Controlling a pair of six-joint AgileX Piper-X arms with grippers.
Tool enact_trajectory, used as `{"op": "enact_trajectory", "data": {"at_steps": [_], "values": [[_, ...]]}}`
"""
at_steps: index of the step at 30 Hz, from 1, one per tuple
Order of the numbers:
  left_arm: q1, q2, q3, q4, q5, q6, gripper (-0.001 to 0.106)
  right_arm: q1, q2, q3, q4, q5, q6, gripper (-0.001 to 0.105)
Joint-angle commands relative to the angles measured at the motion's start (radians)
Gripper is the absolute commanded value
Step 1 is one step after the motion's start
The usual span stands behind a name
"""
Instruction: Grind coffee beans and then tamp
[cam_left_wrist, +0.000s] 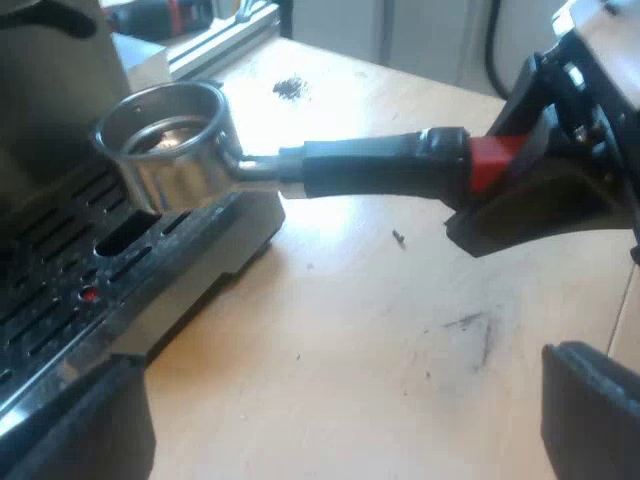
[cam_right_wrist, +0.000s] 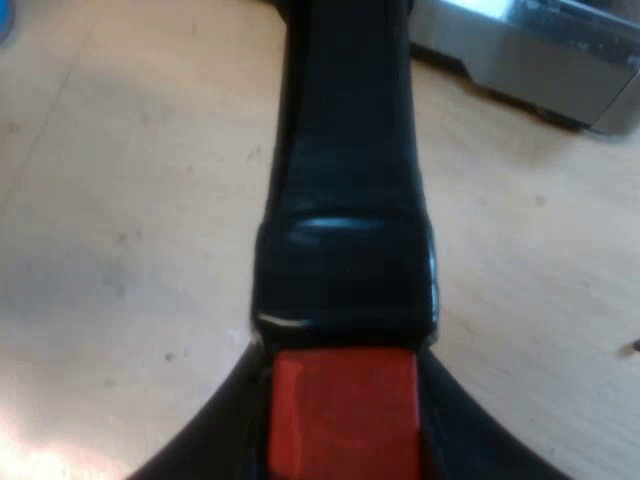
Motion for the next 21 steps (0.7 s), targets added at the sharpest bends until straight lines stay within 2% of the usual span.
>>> {"op": "enact_trajectory", "data": {"at_steps": [1, 4, 5, 8, 15, 21], "values": [[-0.004, -0.029, -0.019, 0.055, -0.013, -0.003, 0.08, 0.026, -0.024, 0.01, -0.017, 0.055, -0.068, 0.0], [-0.004, -0.032, -0.023, 0.108, -0.013, -0.003, 0.08, 0.041, -0.041, 0.053, -0.062, 0.041, -0.106, 0.0], [-0.004, -0.032, -0.023, 0.125, -0.032, -0.003, 0.08, 0.041, -0.046, 0.077, -0.09, 0.022, -0.114, 0.0], [-0.004, -0.032, -0.023, 0.118, -0.057, -0.003, 0.081, 0.038, -0.049, 0.146, -0.18, -0.007, -0.132, 0.0], [-0.004, -0.017, -0.023, 0.125, -0.059, -0.005, 0.083, 0.038, -0.049, 0.303, -0.394, -0.049, -0.132, 0.0], [-0.004, 0.075, -0.023, 0.122, -0.051, -0.003, 0.083, 0.038, -0.042, 0.359, -0.456, -0.049, -0.132, 0.0]]}}
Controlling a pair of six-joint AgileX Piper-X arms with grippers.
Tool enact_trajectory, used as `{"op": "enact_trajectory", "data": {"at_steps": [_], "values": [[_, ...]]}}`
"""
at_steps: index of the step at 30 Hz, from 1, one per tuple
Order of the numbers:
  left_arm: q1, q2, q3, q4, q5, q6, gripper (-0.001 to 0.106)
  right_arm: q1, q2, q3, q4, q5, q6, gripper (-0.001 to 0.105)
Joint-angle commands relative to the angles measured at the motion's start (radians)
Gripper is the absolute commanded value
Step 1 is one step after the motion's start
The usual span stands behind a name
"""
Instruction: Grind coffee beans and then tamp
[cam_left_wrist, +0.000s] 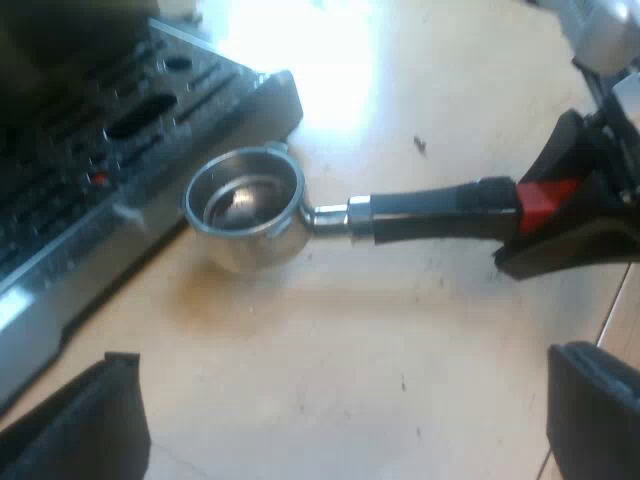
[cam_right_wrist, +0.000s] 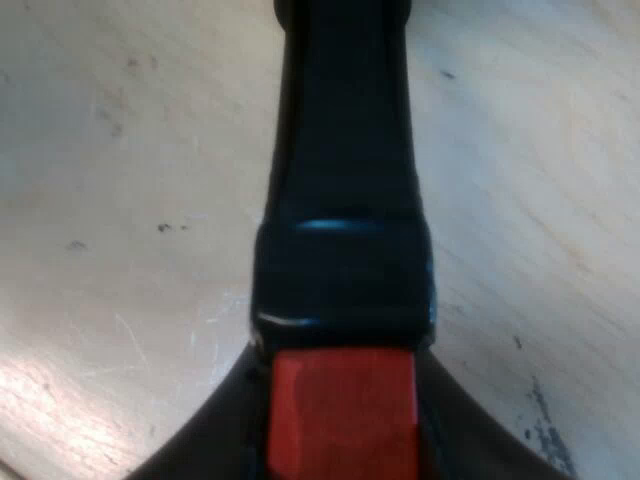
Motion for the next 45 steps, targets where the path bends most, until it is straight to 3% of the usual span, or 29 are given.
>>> {"op": "enact_trajectory", "data": {"at_steps": [1, 8, 21, 29, 31, 36, 38, 45], "values": [[-0.004, 0.061, -0.007, -0.014, 0.002, -0.003, 0.083, -0.002, 0.002, 0.003, -0.042, 0.033, -0.009, 0.0], [-0.004, 0.213, -0.007, -0.112, 0.002, 0.091, 0.083, -0.002, 0.093, 0.002, -0.118, 0.033, -0.012, 0.0], [-0.004, 0.485, -0.007, -0.204, 0.002, 0.108, 0.083, -0.002, 0.224, 0.002, -0.214, 0.033, -0.009, 0.0], [-0.004, 0.542, -0.007, -0.246, 0.002, 0.108, 0.083, -0.002, 0.23, 0.002, -0.169, 0.033, -0.009, 0.0], [-0.004, 0.544, -0.007, -0.246, 0.002, 0.108, 0.083, -0.002, 0.23, 0.002, -0.163, 0.033, -0.009, 0.005], [-0.004, 0.544, -0.007, -0.246, 0.002, 0.108, 0.083, -0.002, 0.232, 0.003, -0.145, 0.001, -0.009, 0.04], [-0.004, 0.544, -0.007, -0.246, 0.002, 0.108, 0.083, -0.002, 0.232, 0.003, -0.134, -0.011, -0.009, 0.046], [-0.004, 0.544, -0.007, -0.239, -0.003, 0.108, 0.083, -0.002, 0.232, 0.003, -0.04, -0.084, 0.003, 0.049]]}}
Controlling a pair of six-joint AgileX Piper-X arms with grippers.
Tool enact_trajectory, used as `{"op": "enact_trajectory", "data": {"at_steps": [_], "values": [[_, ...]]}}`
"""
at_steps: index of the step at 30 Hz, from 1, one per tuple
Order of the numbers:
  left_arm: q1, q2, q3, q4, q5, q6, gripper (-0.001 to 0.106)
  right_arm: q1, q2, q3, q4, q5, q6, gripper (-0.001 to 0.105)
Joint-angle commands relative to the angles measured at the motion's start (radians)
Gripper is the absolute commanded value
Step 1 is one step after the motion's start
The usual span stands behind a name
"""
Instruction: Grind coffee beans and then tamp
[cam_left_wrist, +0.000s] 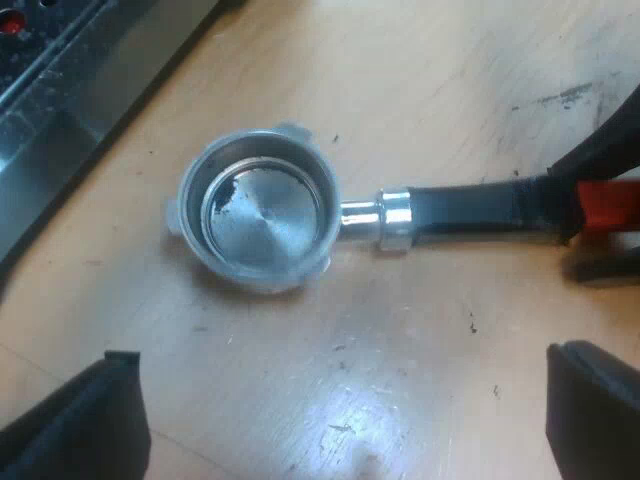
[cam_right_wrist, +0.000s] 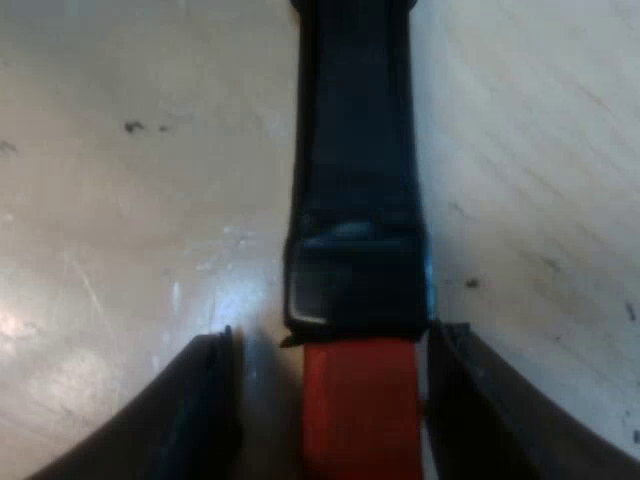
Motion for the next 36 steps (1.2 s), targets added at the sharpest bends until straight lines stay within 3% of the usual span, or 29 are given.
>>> {"op": "enact_trajectory", "data": {"at_steps": [1, 8, 16, 19, 23, 27, 33, 36], "values": [[-0.004, 0.002, -0.007, 0.003, -0.005, 0.005, 0.083, -0.002, -0.002, 0.001, 0.061, -0.023, 0.008, 0.05], [-0.004, -0.037, -0.007, 0.087, -0.006, 0.005, 0.083, -0.002, -0.048, -0.058, 0.288, -0.038, 0.012, 0.066], [-0.004, -0.183, -0.007, 0.151, -0.084, -0.002, 0.083, -0.002, -0.18, -0.12, 0.427, -0.032, 0.009, 0.067], [-0.004, -0.233, -0.018, 0.19, -0.104, -0.002, 0.083, 0.0, -0.236, -0.146, 0.427, -0.022, -0.034, 0.067], [-0.004, -0.287, -0.051, 0.246, -0.148, -0.002, 0.083, 0.0, -0.308, -0.183, 0.396, 0.024, -0.127, 0.067], [-0.004, -0.298, -0.093, 0.268, -0.183, -0.078, 0.083, 0.0, -0.365, -0.19, 0.268, 0.035, -0.248, 0.067], [-0.004, -0.298, -0.145, 0.278, -0.248, -0.136, 0.083, 0.0, -0.361, -0.19, 0.047, 0.035, -0.448, 0.067], [-0.004, -0.298, -0.163, 0.293, -0.3, -0.137, 0.083, 0.0, -0.342, -0.19, -0.025, 0.035, -0.511, 0.067]]}}
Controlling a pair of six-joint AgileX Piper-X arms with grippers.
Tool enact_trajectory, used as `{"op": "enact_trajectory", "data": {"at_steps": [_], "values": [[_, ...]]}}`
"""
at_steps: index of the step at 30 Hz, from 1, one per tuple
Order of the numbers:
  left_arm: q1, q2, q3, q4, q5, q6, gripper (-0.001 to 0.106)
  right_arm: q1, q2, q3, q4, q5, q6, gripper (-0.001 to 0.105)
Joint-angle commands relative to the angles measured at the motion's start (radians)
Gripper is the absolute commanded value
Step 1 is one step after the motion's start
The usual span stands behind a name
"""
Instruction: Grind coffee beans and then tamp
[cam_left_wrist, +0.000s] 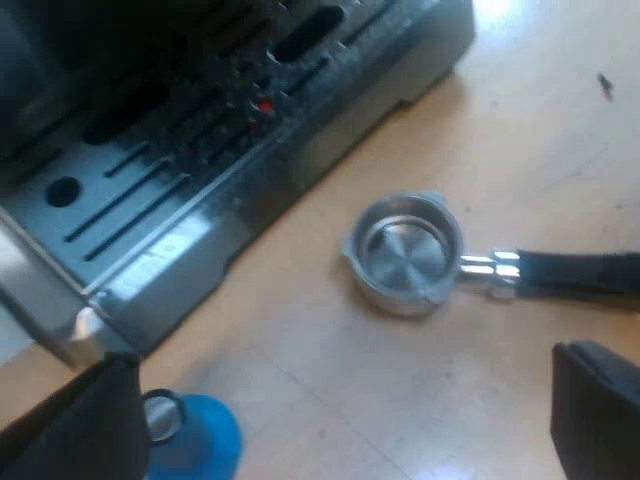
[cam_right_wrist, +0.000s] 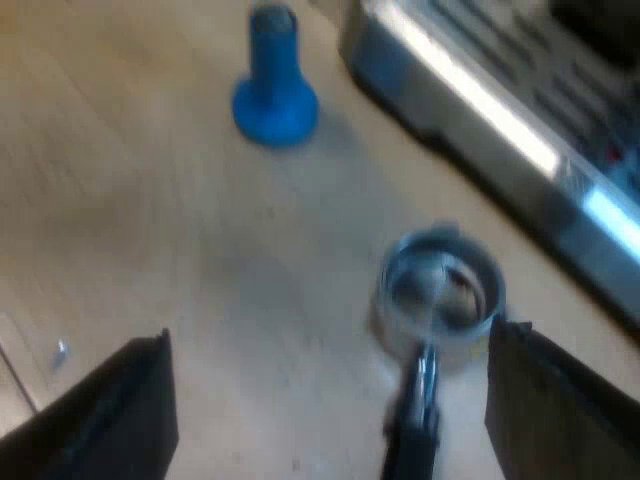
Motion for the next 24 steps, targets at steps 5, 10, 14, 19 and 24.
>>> {"op": "enact_trajectory", "data": {"at_steps": [5, 10, 14, 19, 24], "values": [[0.051, -0.005, -0.02, 0.018, -0.051, -0.044, 0.083, 0.0, 0.06, -0.009, -0.122, 0.014, -0.078, 0.067], [0.171, -0.005, -0.02, 0.018, -0.024, -0.034, 0.083, 0.0, 0.133, -0.009, -0.209, 0.014, -0.057, 0.067], [0.244, 0.009, -0.02, 0.009, 0.007, -0.01, 0.083, -0.002, 0.197, -0.009, -0.266, 0.014, 0.044, 0.067], [0.245, 0.059, -0.02, 0.002, 0.009, -0.001, 0.083, -0.002, 0.25, -0.009, -0.304, 0.015, 0.1, 0.067], [0.245, 0.157, -0.02, -0.052, 0.009, 0.009, 0.083, -0.002, 0.27, -0.009, -0.31, 0.03, 0.143, 0.067]]}}
